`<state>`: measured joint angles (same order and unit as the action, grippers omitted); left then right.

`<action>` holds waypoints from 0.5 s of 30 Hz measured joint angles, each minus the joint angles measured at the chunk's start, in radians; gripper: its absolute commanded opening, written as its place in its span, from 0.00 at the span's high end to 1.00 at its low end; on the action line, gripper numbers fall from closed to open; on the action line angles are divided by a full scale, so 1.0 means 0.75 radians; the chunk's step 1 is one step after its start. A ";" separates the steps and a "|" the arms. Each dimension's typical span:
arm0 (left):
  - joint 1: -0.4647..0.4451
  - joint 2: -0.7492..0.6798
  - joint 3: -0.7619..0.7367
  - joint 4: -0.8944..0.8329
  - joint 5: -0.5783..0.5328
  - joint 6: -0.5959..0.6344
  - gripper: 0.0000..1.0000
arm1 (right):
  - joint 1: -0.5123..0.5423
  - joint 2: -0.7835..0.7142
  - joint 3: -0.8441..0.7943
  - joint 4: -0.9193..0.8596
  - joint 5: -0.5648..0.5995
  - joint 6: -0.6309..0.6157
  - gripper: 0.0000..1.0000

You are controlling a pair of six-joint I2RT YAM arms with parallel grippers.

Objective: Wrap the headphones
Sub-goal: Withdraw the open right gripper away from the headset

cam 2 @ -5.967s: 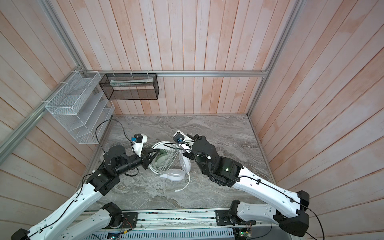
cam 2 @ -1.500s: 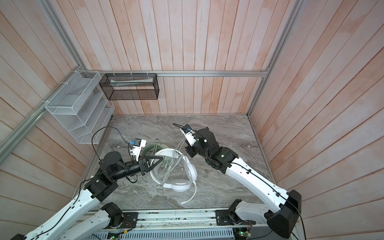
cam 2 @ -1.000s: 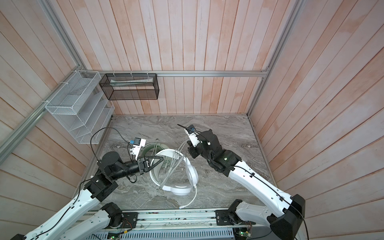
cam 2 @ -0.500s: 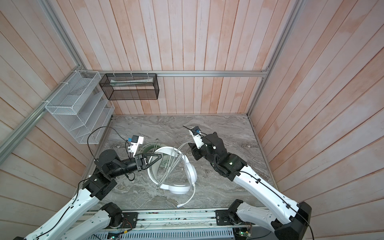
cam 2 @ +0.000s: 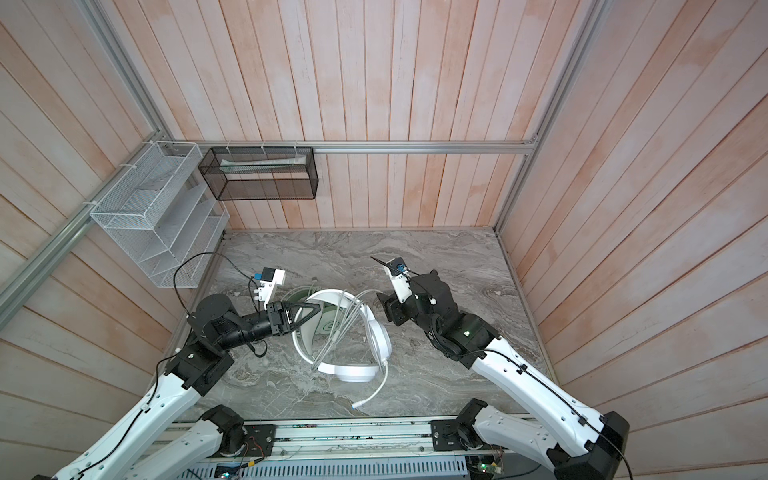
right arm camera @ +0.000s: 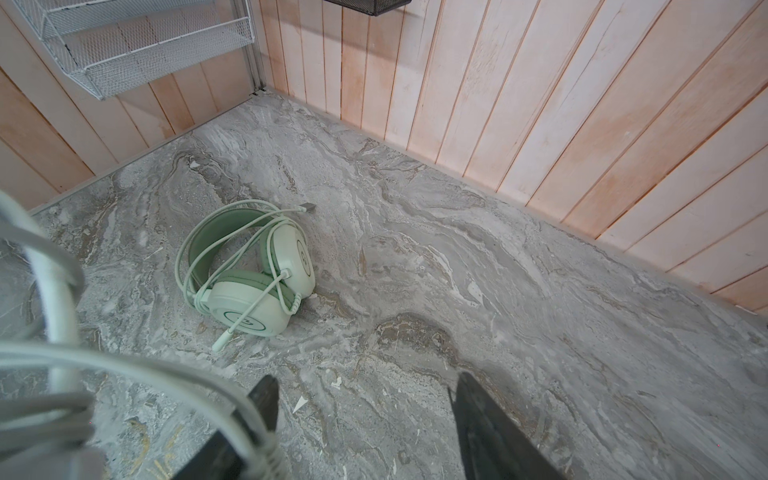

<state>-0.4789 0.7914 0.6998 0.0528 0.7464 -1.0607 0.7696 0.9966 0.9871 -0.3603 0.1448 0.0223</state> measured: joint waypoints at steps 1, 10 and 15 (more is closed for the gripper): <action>0.003 0.000 0.003 -0.001 0.004 -0.006 1.00 | 0.000 -0.004 -0.005 -0.001 0.003 0.004 0.25; 0.038 0.013 0.025 0.022 0.037 -0.047 1.00 | 0.000 -0.064 -0.022 -0.050 0.067 0.052 0.01; 0.056 0.035 0.027 0.022 0.048 -0.058 1.00 | 0.000 -0.134 -0.027 -0.084 0.143 0.076 0.01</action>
<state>-0.4370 0.8173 0.7200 0.0692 0.7822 -1.1046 0.7696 0.8959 0.9668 -0.4236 0.2520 0.0795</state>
